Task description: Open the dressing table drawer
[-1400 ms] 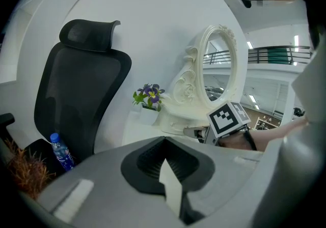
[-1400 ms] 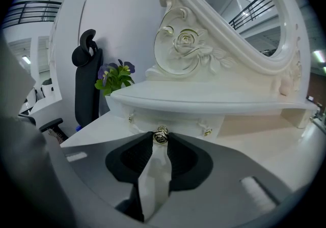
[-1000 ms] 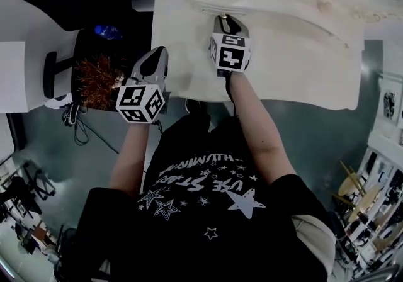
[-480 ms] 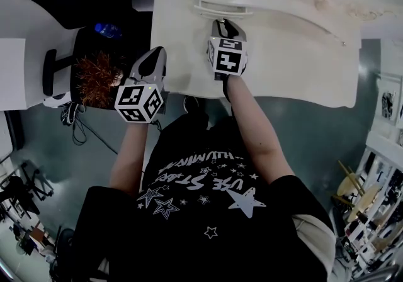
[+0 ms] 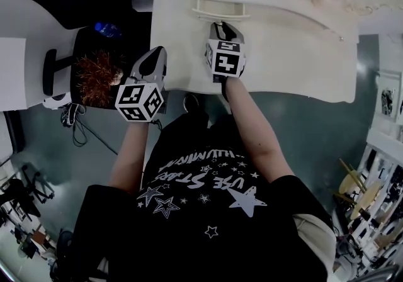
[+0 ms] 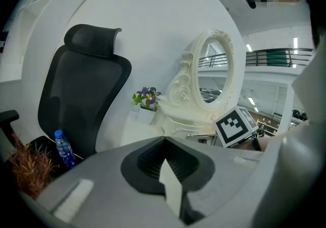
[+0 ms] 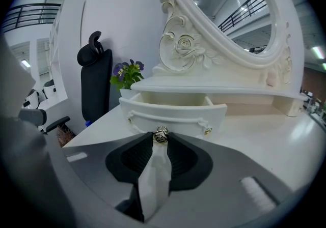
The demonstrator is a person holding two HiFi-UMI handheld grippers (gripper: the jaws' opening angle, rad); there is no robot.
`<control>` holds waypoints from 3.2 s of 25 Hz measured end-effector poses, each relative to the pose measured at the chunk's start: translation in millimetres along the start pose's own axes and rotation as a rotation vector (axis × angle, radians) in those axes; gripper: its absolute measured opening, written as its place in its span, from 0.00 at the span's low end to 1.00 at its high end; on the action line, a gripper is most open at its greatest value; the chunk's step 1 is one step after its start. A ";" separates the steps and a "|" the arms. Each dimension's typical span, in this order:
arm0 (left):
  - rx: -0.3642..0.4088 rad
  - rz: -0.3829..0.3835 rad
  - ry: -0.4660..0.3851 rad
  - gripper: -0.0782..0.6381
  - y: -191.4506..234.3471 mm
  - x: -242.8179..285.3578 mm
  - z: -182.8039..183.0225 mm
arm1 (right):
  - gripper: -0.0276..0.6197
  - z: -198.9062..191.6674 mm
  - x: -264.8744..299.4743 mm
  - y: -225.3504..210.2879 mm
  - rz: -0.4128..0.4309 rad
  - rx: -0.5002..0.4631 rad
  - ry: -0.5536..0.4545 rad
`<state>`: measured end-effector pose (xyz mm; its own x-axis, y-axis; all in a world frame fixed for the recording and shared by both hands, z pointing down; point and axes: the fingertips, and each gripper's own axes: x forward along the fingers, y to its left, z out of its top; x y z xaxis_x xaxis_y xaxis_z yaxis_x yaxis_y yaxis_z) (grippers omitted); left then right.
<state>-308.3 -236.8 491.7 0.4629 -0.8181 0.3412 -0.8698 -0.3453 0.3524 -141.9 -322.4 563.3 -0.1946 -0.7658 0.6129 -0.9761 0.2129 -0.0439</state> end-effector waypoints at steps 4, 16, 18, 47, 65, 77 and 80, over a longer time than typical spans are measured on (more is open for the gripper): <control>0.001 -0.010 0.010 0.11 -1.8 -0.9 -2.0 | 0.23 -2.3 -2.4 2.3 0.003 0.001 0.005; -0.002 -0.042 0.020 0.11 -13.1 -2.7 -6.0 | 0.23 -10.4 -10.6 5.7 0.004 0.007 0.017; 0.000 -0.040 0.018 0.11 -14.2 -4.2 -5.4 | 0.23 -11.2 -11.9 6.0 0.006 0.008 0.018; -0.011 0.199 -0.161 0.11 -85.8 -33.8 11.1 | 0.35 23.0 -84.6 -33.1 0.256 -0.126 -0.085; -0.122 0.469 -0.318 0.11 -242.1 -84.1 -53.2 | 0.08 -0.8 -178.8 -98.6 0.583 -0.295 -0.161; -0.151 0.564 -0.287 0.11 -277.2 -118.3 -101.9 | 0.08 -26.1 -216.5 -97.9 0.686 -0.374 -0.166; -0.175 0.572 -0.282 0.11 -286.9 -132.2 -120.6 | 0.08 -36.5 -230.5 -96.5 0.694 -0.385 -0.167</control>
<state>-99.3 25.9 450.5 -0.1475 -0.9475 0.2837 -0.9136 0.2404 0.3279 0.6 -144.3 455.0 -0.7849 -0.4568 0.4186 -0.5319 0.8433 -0.0771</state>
